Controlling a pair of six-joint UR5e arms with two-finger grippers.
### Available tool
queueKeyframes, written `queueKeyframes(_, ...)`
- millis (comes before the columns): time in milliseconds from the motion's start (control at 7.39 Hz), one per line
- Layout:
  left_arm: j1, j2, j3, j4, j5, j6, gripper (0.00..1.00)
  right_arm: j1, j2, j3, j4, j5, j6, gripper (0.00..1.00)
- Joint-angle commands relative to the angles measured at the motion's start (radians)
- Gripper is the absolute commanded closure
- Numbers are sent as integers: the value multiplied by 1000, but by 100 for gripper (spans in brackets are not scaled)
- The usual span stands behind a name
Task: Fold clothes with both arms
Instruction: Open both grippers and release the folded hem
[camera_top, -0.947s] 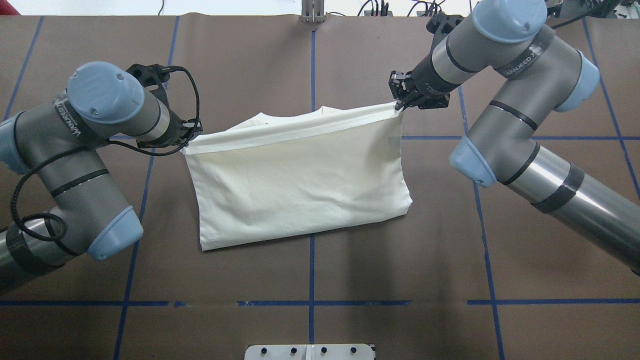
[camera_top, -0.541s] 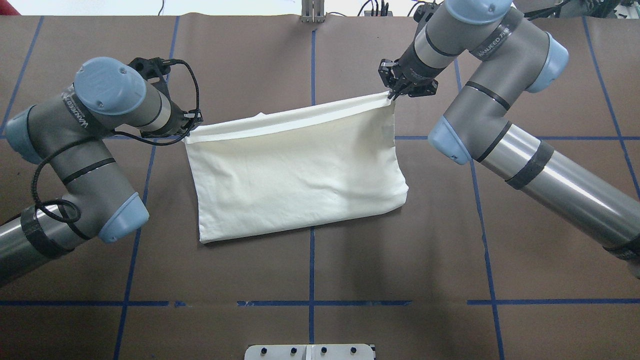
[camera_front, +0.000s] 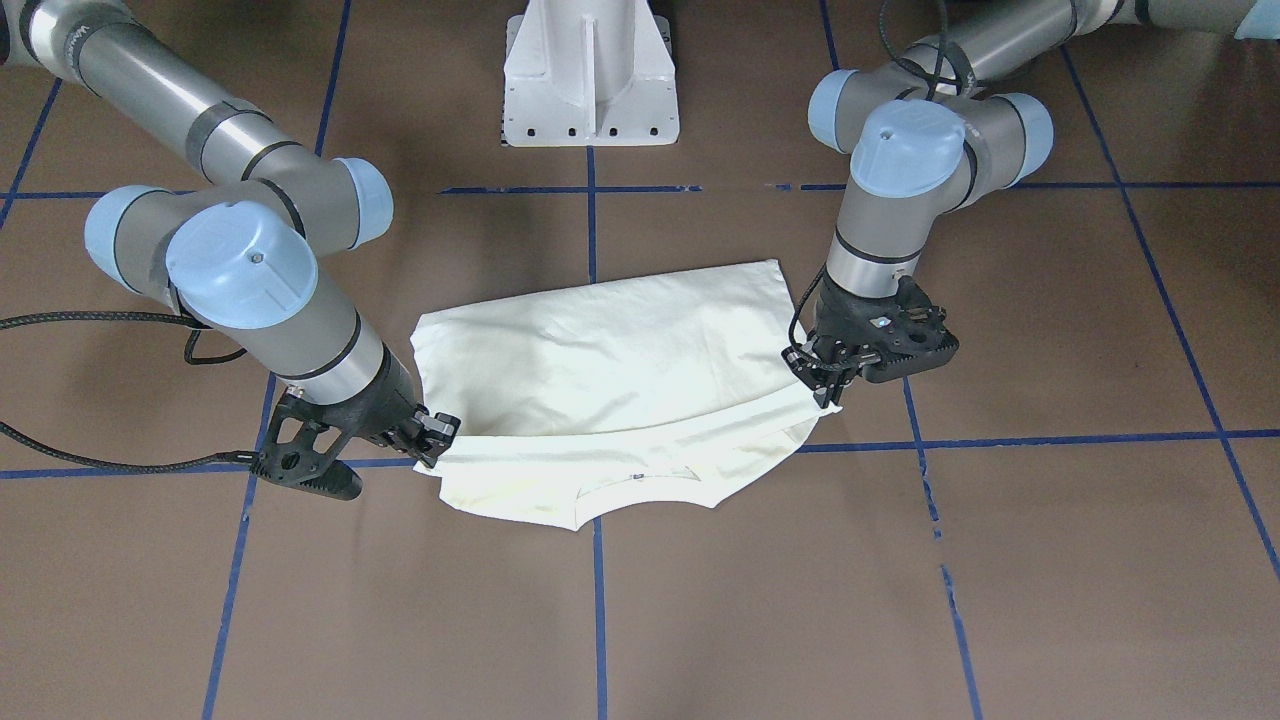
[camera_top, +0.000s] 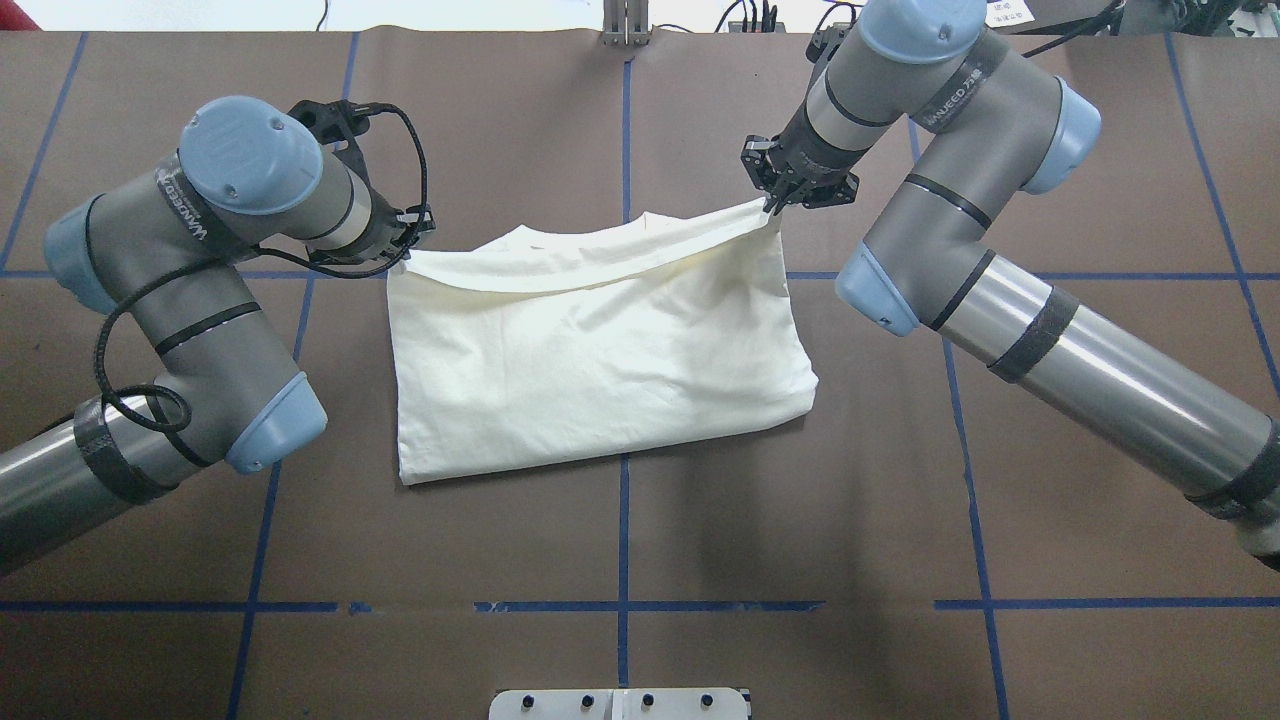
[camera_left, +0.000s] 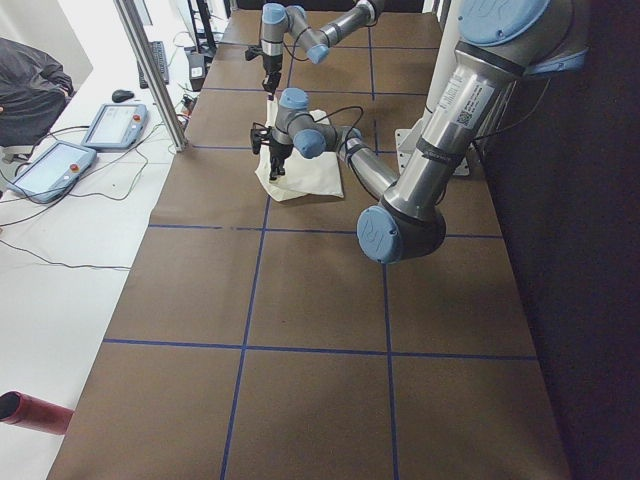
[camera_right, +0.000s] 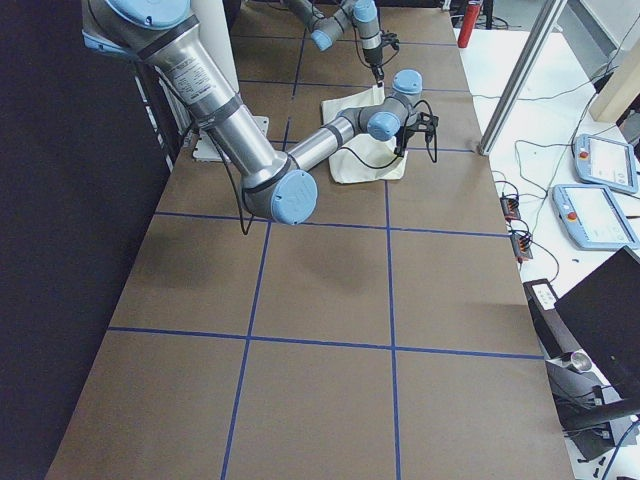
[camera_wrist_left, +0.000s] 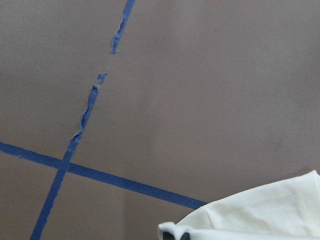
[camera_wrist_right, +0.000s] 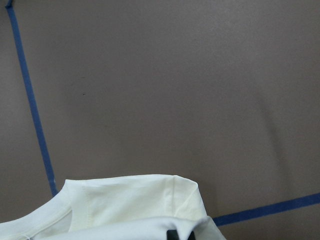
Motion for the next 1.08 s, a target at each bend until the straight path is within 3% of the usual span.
queueKeyframes(0, 2, -2, 12, 0, 1, 1, 0, -2, -10, 2, 0, 2, -2, 0)
queueKeyframes(135, 2, 2, 11, 0, 1, 3, 0, 1, -26, 17, 2, 4, -33, 0)
queueKeyframes(406, 1, -2, -5, 1, -1, 1, 0, -66, -165, 207, 0, -4, -31, 0)
queueKeyframes(677, 1, 0, -40, 3, -1, -2, 0, -173, -346, 390, -2, -95, -19, 0)
queueKeyframes(947, 8, 6, -60, 3, 1, -22, 0, -245, -398, 384, -2, -125, -20, 0)
